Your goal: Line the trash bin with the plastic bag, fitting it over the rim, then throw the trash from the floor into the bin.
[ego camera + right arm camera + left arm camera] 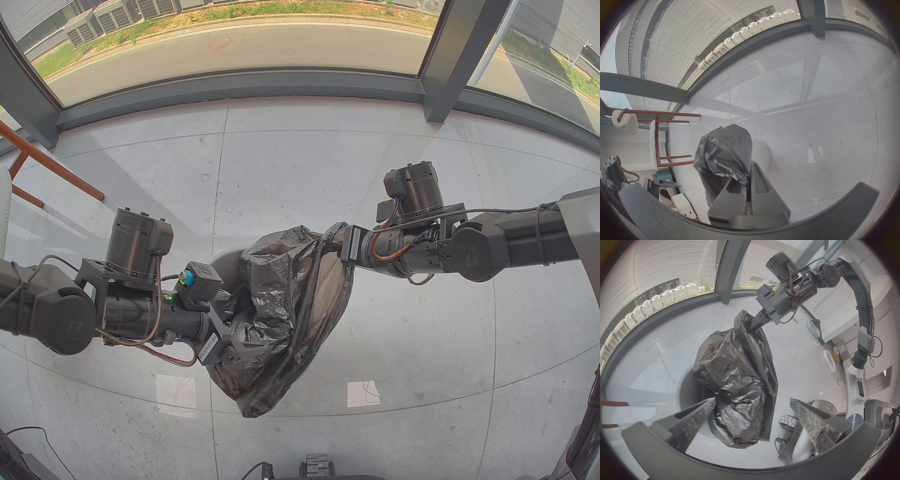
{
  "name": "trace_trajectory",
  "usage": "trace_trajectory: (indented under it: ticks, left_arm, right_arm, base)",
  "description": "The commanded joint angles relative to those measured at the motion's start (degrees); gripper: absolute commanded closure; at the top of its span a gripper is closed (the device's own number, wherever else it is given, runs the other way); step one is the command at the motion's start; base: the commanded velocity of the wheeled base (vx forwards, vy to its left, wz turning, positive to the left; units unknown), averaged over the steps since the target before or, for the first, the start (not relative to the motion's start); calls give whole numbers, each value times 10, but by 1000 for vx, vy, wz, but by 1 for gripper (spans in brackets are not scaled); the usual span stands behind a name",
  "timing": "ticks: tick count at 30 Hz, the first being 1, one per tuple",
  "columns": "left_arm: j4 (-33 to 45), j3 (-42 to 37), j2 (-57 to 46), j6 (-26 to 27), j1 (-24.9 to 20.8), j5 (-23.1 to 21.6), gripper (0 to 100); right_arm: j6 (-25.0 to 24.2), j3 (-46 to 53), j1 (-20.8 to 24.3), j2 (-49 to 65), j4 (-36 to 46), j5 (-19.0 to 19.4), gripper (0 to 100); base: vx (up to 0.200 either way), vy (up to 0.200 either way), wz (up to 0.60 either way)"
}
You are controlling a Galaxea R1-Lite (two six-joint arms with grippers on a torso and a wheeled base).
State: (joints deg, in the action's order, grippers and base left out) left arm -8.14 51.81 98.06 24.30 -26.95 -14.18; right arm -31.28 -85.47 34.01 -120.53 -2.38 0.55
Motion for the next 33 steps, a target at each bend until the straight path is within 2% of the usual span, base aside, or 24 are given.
trace_trajectory:
  ticks: [1,6,10,15,28,33]
  left_arm:
    - [-2,6,23,0,-16,2,0]
    - [-3,22,52,-3,-46,36,0]
    - [-2,68,88,-14,-65,36,0]
    - [-2,86,118,-17,-91,39,0]
    - [-4,150,188,-29,-96,75,0]
    - [-8,157,204,-30,-84,78,0]
  right_arm:
    - [-1,6,3,1,-1,0,100]
    - [-2,6,4,-1,-1,-5,100]
    - [-2,9,4,-1,-2,-7,100]
    - [-2,7,5,-1,-3,-7,100]
    - [-3,9,4,-1,-3,-7,100]
    - [-3,7,4,-1,-4,-8,100]
  base:
    - [0,0,0]
    - [0,0,0]
    - [0,0,0]
    - [0,0,0]
    - [0,0,0]
    - [0,0,0]
